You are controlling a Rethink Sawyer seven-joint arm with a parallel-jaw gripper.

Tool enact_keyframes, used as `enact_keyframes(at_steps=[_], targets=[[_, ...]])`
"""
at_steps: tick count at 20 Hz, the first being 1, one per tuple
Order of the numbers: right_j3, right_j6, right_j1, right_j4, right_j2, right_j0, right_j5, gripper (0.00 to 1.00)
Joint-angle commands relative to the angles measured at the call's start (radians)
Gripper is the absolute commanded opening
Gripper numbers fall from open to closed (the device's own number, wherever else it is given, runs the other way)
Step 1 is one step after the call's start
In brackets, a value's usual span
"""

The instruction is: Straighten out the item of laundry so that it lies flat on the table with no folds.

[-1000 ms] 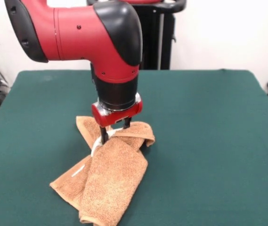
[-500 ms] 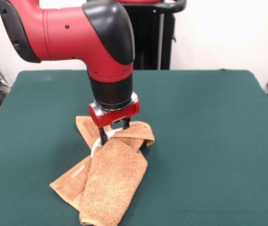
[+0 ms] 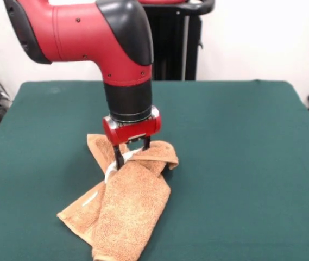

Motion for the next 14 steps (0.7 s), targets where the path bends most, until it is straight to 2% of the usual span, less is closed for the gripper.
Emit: enact_keyframes(at_steps=[1,2,3,6,14], targets=[[0.025,0.490,0.155,0.105,-0.175,0.202,-0.345,1.00],[0.015,0.492,0.156,0.105,-0.206,0.230,-0.368,1.00],[0.010,0.497,0.158,0.126,-0.240,0.260,-0.384,0.00],[0.004,0.553,0.158,0.157,-0.291,0.308,-0.394,0.00],[0.026,0.485,0.158,0.155,-0.207,0.243,-0.390,0.00]])
